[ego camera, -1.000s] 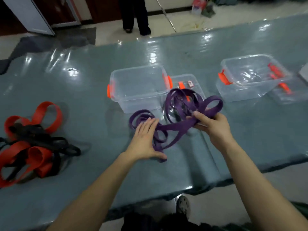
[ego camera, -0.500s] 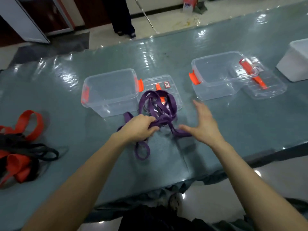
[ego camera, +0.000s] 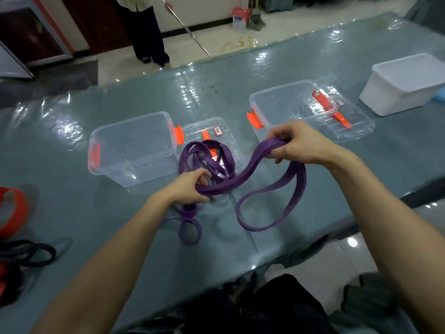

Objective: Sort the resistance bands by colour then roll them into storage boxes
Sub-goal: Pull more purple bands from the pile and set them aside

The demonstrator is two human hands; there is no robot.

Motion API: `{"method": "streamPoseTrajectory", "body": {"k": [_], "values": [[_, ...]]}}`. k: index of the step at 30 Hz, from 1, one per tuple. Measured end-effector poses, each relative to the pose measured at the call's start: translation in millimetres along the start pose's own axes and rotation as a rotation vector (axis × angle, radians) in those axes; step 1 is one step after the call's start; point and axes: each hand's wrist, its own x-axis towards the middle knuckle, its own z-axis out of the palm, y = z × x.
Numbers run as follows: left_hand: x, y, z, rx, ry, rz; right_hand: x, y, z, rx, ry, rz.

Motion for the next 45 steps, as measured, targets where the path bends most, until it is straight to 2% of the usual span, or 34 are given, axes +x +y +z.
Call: {"method": "streamPoseTrajectory", "body": {"k": [2, 4, 7, 10, 13, 15, 20, 22, 24, 27, 31, 34, 36, 39, 41, 45], "values": [[17.3, 11.2, 18.2, 0.130, 0.062, 0.029, -9.5, 9.9, -27.8, 0.044, 0.012, 0.016], [31.8, 29.8, 26.6, 0.262, 0.049, 0.070, -12.9, 24.5, -50.9, 0.090, 0.018, 0.017], [43.4, 58.1, 30.1, 0.206, 0.036, 0.034, -5.8, 58.7, -85.2, 0.069, 0.010, 0.011], [49.7, 85.6, 21.9, 0.014, 0.006, -0.077, 10.0, 117.0, -121.7, -0.204, -0.046, 0.077], [53.6, 136.8, 4.3, -0.047, 0.130, -0.085, 30.8, 168.1, -140.0, -0.590, -0.230, 0.228], [59.5, 183.3, -3.6, -0.042, 0.188, -0.082, 41.6, 188.4, -129.8, -0.624, -0.311, 0.176], [75.2, 288.8, -12.0, 0.005, 0.084, -0.143, 49.9, 177.2, -77.2, -0.301, -0.391, -0.204], [75.6, 310.5, -18.2, 0.030, 0.120, -0.159, 52.9, 169.3, -72.8, -0.178, -0.432, -0.265], [74.9, 319.9, -24.9, 0.094, 0.205, -0.175, 56.4, 172.2, -79.9, -0.101, -0.396, -0.326], [72.1, 317.6, -29.9, 0.056, 0.293, -0.220, 65.8, 182.3, -108.8, 0.005, -0.396, -0.318], [74.6, 334.7, -34.5, 0.020, 0.304, -0.242, 71.3, 178.3, -140.2, 0.145, -0.452, -0.291], [81.5, 355.5, -49.6, 0.128, 0.330, -0.213, 63.4, 162.3, -138.7, 0.184, -0.521, -0.322], [81.6, 360.8, -62.5, 0.201, 0.417, -0.200, 55.6, 152.7, -137.9, 0.242, -0.569, -0.339], [76.6, 363.4, -76.7, 0.213, 0.464, -0.133, 45.8, 137.1, -156.9, 0.268, -0.477, -0.330], [75.4, 356.8, -78.4, 0.129, 0.389, -0.108, 41.0, 129.3, -178.6, 0.239, -0.382, -0.325], [84.5, 330.9, -56.8, -0.301, 0.020, -0.044, 32.6, 127.4, -216.6, -0.040, -0.334, -0.380]]}}
